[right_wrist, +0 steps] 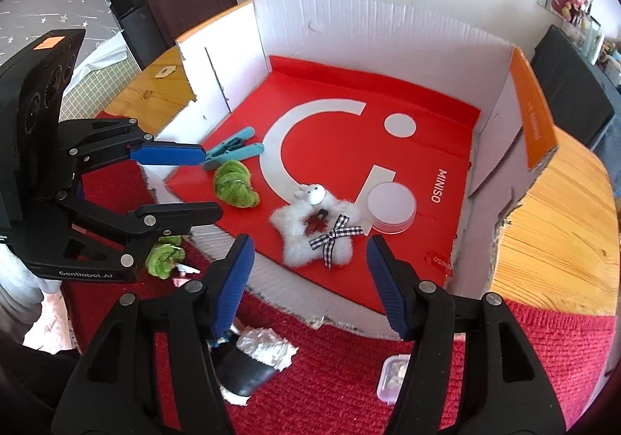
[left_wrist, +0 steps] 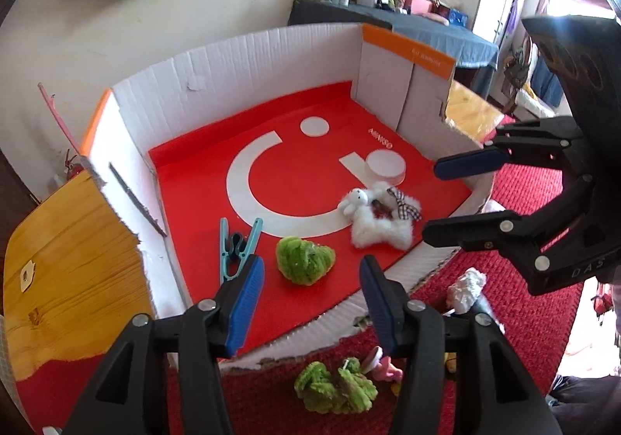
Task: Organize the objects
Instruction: 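Withdraw both open grippers from the box back over the blanket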
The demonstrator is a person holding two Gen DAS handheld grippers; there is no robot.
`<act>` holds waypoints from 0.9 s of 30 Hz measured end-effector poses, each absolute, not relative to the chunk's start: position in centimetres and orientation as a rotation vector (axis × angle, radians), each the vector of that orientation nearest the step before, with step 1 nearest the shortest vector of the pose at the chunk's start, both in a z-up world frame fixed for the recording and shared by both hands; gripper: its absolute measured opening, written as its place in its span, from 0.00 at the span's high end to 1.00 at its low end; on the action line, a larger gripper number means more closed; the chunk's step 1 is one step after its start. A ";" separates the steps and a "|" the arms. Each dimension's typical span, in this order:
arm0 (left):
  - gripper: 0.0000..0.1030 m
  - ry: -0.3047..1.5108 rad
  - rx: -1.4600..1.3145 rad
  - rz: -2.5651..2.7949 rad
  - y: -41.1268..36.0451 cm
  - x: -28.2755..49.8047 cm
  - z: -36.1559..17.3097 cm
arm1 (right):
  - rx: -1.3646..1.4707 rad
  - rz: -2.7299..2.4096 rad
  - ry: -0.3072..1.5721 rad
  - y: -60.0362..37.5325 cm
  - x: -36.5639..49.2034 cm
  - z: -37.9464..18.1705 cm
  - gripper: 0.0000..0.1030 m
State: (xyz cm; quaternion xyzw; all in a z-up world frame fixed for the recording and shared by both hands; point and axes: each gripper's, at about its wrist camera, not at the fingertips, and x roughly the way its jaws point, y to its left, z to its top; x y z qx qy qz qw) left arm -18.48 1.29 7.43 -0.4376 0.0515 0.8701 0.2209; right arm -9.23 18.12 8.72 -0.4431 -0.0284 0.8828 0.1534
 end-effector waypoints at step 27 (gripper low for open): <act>0.23 -0.012 -0.975 2.602 0.2 -9.7 11.7 | -0.930 2.590 -0.187 12.2 -1.3 12.0 0.23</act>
